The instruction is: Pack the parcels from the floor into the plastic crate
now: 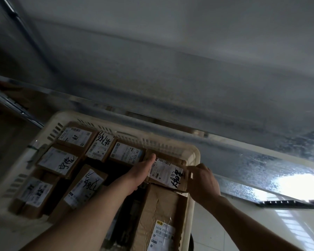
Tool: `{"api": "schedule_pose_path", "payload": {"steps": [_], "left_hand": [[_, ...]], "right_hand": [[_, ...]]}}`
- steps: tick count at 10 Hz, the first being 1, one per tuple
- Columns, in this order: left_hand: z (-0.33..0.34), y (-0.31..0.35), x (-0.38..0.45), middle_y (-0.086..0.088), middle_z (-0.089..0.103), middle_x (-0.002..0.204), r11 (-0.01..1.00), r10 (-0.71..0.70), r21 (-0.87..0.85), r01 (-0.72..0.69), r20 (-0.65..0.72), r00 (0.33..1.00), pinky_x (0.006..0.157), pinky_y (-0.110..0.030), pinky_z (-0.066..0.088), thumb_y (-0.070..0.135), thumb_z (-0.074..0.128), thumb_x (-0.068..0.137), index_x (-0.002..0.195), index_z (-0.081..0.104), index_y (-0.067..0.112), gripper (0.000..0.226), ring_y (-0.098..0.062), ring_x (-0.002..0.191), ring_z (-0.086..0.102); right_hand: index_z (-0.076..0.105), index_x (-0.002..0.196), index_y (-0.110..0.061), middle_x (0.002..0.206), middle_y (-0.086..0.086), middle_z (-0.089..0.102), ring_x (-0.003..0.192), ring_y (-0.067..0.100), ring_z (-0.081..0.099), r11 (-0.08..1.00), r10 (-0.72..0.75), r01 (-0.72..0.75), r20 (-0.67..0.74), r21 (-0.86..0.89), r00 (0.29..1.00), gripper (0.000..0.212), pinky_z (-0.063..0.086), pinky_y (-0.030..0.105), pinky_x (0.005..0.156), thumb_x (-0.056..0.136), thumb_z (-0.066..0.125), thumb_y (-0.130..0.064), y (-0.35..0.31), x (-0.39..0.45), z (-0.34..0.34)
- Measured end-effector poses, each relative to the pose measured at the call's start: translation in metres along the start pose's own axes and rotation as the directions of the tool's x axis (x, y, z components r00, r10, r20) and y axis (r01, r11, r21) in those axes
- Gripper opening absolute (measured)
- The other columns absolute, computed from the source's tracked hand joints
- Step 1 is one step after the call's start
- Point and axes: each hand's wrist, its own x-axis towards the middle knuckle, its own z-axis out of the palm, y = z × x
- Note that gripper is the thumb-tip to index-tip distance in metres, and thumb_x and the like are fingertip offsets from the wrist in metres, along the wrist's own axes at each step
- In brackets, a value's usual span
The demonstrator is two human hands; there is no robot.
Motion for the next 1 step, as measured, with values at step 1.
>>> {"api": "schedule_pose_path", "payload": {"steps": [1], "left_hand": [[0.0002, 0.0013, -0.0034, -0.007, 0.042, 0.150, 1.000, 0.012, -0.025, -0.012, -0.016, 1.000, 0.111, -0.055, 0.027, 0.068, 0.026, 0.094, 0.143, 0.044, 0.027, 0.066, -0.032, 0.140, 0.034]], "right_hand": [[0.053, 0.140, -0.022, 0.127, 0.005, 0.058, 0.112, 0.022, 0.058, 0.972, 0.123, -0.105, -0.078, 0.208, 0.989, 0.053, 0.055, 0.039, 0.086, 0.089, 0.053, -0.007, 0.0003, 0.0027, -0.0053]]}}
